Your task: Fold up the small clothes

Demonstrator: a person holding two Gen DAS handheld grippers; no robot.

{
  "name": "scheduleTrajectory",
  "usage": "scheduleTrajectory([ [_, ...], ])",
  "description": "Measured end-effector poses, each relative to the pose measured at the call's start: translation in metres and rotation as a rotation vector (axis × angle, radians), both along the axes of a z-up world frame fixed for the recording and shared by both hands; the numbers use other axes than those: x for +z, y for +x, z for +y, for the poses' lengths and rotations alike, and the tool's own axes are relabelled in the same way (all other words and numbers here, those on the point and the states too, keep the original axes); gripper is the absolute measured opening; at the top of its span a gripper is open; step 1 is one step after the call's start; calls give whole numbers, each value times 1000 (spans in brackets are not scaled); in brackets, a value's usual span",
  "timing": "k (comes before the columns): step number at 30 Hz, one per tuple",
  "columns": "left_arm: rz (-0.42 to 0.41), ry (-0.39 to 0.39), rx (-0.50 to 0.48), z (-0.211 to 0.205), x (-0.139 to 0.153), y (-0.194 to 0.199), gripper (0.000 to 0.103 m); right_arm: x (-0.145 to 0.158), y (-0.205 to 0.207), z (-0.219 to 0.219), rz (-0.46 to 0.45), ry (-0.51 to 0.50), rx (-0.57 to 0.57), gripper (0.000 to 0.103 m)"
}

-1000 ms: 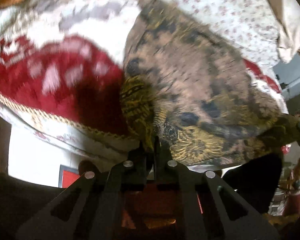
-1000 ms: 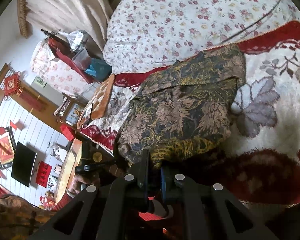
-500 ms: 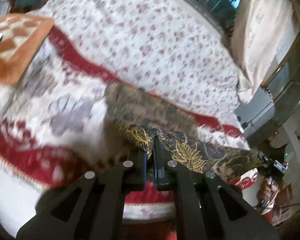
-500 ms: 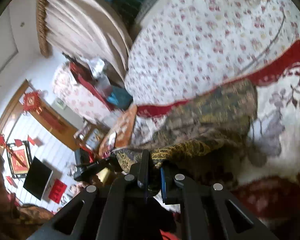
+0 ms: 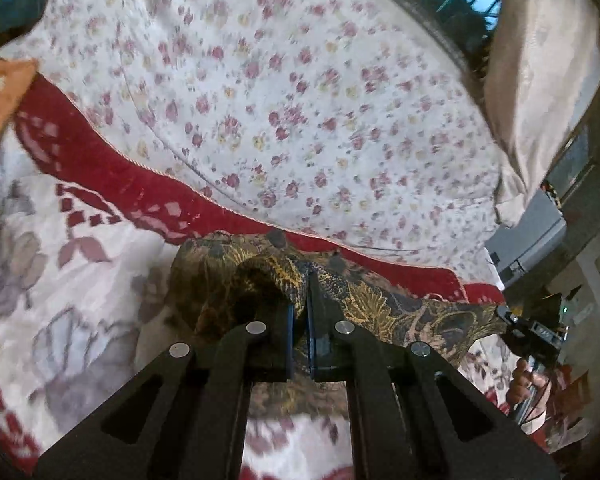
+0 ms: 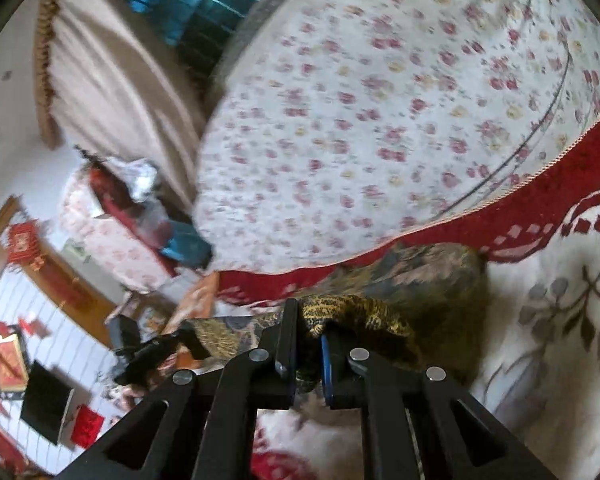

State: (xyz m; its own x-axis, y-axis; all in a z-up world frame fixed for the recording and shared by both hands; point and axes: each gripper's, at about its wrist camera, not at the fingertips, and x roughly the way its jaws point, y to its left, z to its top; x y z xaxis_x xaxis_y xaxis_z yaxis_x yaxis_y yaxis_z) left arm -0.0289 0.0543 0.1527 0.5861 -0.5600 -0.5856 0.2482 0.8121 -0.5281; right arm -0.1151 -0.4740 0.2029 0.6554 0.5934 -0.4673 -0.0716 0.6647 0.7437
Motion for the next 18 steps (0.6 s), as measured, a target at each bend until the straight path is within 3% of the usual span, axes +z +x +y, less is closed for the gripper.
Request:
scheduleTrajectory([
  [6, 105, 63, 53, -17, -50, 74, 4, -64, 75, -15, 126, -39, -46, 8],
  [10, 183, 101, 66, -24, -85, 110, 4, -102, 115, -14, 191, -157, -69, 8],
  [12, 208, 112, 72, -22, -95, 120, 4, -124, 134, -10, 280, -225, -52, 9],
  [14, 209, 105, 60, -20, -94, 122, 11, -128, 137, -11, 305, -251, -34, 9],
  [15, 189, 106, 45, -19, -88, 117, 21, -124, 134, -12, 285, -251, -36, 11],
  [16, 166, 123, 41, -18, -81, 113, 31, -114, 126, -14, 249, -253, -41, 15],
  [17, 145, 148, 40, -18, -74, 108, 56, -107, 120, -15, 229, -254, -45, 36],
  [18, 116, 166, 34, -17, -64, 99, 65, -98, 111, -16, 202, -260, -58, 62],
])
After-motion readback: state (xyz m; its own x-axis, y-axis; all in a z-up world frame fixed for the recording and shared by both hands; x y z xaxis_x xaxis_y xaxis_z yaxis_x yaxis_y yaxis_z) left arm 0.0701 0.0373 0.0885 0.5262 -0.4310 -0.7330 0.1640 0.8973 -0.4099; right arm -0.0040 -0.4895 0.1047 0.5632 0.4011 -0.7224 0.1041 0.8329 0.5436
